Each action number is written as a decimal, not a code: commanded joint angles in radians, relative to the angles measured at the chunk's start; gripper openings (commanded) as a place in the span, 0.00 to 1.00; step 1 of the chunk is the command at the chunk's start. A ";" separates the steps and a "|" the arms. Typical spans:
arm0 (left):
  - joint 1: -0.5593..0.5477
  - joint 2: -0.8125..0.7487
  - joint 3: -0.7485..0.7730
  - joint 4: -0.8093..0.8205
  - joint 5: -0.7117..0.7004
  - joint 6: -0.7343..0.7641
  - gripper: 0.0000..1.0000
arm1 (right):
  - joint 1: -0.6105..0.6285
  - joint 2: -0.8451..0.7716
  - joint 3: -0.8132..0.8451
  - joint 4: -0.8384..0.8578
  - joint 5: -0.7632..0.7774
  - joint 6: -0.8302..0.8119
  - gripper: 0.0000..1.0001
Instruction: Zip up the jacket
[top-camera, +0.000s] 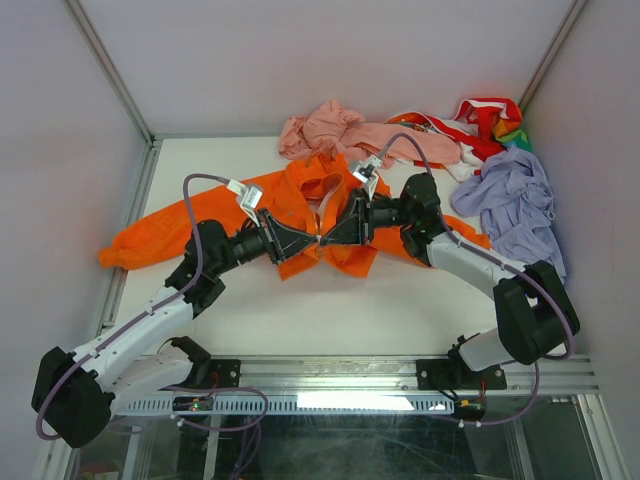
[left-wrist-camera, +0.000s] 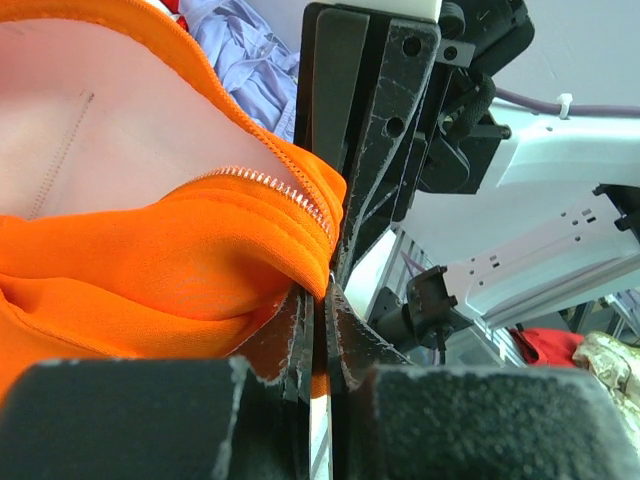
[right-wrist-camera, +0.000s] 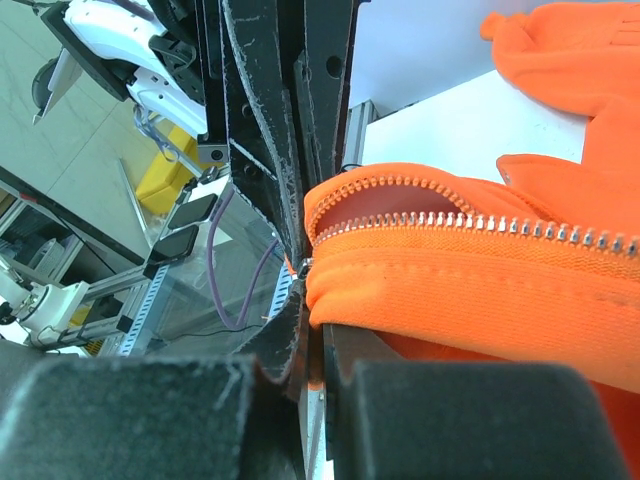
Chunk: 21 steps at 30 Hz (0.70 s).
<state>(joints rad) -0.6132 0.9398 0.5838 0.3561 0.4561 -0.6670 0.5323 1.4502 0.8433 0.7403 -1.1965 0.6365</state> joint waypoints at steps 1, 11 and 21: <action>-0.006 -0.025 0.059 -0.083 0.108 0.046 0.00 | -0.007 0.005 0.089 0.086 0.025 0.007 0.00; -0.005 0.003 0.088 -0.194 0.202 0.086 0.00 | -0.038 0.043 0.125 0.207 0.041 0.103 0.00; -0.003 -0.071 0.042 -0.133 -0.005 -0.007 0.14 | -0.021 0.037 0.062 0.227 0.074 0.114 0.00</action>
<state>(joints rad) -0.6025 0.9245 0.6487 0.2146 0.4740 -0.6006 0.5163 1.5082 0.8825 0.8463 -1.2266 0.7418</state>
